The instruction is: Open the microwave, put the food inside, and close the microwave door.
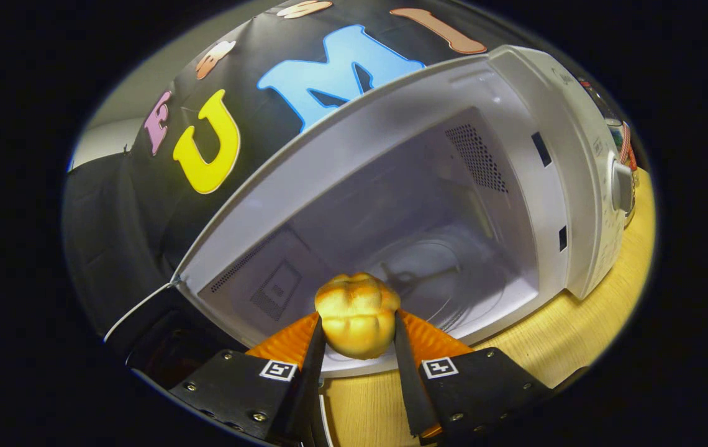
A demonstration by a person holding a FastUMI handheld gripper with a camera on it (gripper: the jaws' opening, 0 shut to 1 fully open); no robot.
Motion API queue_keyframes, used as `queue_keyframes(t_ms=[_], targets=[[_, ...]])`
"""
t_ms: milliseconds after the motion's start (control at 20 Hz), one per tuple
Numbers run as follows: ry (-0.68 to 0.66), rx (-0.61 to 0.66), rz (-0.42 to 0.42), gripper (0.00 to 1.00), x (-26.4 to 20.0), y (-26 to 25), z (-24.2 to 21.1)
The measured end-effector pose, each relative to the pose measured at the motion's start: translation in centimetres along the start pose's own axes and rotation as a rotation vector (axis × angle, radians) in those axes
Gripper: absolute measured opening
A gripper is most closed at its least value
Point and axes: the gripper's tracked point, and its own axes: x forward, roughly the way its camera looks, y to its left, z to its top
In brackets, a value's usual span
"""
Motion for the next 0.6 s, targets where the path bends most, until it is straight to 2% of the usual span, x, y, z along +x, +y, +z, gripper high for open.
queue_keyframes(t_ms=[350, 500, 600], targets=[[-0.006, -0.049, -0.079, 0.58, 2.1, -2.3, -0.3], [-0.002, -0.061, -0.077, 0.58, 2.2, -2.2, -0.6], [-0.011, -0.075, -0.085, 0.62, 2.3, -2.3, -0.7]])
